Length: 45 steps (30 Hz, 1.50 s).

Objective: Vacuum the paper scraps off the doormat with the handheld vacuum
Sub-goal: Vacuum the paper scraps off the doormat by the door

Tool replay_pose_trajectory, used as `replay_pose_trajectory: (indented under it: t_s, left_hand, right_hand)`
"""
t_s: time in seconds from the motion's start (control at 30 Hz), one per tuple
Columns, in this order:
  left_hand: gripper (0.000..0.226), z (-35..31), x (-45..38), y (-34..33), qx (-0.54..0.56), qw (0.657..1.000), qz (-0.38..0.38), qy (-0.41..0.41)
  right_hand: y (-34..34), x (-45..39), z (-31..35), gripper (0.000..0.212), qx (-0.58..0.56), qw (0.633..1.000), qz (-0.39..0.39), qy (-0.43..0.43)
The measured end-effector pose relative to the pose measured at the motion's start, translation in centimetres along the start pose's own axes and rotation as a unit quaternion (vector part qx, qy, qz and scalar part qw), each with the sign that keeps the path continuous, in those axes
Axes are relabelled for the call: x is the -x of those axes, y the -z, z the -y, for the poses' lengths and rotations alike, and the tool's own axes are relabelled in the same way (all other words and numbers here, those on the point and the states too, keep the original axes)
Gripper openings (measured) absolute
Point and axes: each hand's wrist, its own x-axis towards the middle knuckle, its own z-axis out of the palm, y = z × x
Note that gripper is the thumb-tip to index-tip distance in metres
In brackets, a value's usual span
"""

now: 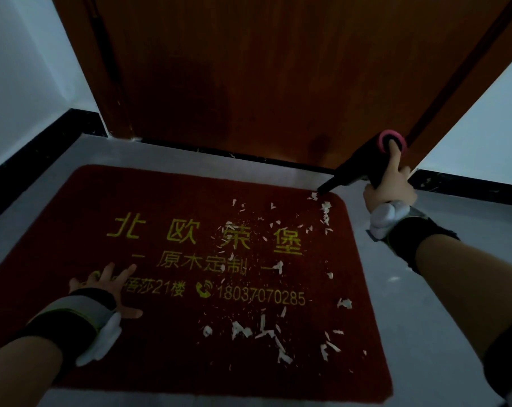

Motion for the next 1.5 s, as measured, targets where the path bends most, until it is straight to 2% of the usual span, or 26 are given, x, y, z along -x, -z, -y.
replay_pose_trajectory:
  t_s: [0.23, 0.37, 0.63, 0.83, 1.0, 1.17, 1.33, 1.5]
  left_hand:
    - [0.114, 0.1, 0.1, 0.0, 0.009, 1.000, 0.007, -0.006]
    - [0.114, -0.1, 0.2, 0.3, 0.012, 1.000, 0.016, -0.009]
    - [0.099, 0.8, 1.1, -2.4, 0.048, 0.996, -0.067, -0.039]
    - [0.093, 1.0, 1.3, -3.6, 0.073, 0.992, -0.089, -0.046]
    - [0.093, 1.0, 1.2, -3.3, 0.072, 0.993, -0.082, -0.043]
    - [0.095, 1.0, 1.0, -3.1, 0.060, 0.995, -0.068, -0.034]
    - [0.094, 0.8, 1.3, -3.0, 0.059, 0.996, -0.058, -0.034]
    - [0.094, 0.8, 1.2, -2.7, 0.053, 0.997, -0.049, -0.035]
  right_hand:
    - [0.9, 0.5, 0.1, 0.087, -0.021, 1.000, 0.020, -0.002]
    - [1.6, 0.3, -1.0, 0.087, -0.020, 1.000, -0.003, -0.013]
    - [2.2, 0.6, -1.6, 0.086, -0.062, 0.996, -0.005, -0.066]
    - [1.7, 0.6, -0.5, 0.086, -0.072, 0.991, 0.019, -0.109]
    - [0.1, 1.9, 1.4, 0.081, -0.172, 0.977, 0.000, -0.128]
    - [-1.0, 2.8, 2.5, 0.083, -0.222, 0.968, 0.052, -0.102]
    - [-1.5, 4.3, 4.3, 0.074, -0.258, 0.959, 0.117, -0.023]
    - [-2.5, 5.5, 6.0, 0.083, -0.278, 0.948, 0.155, 0.022]
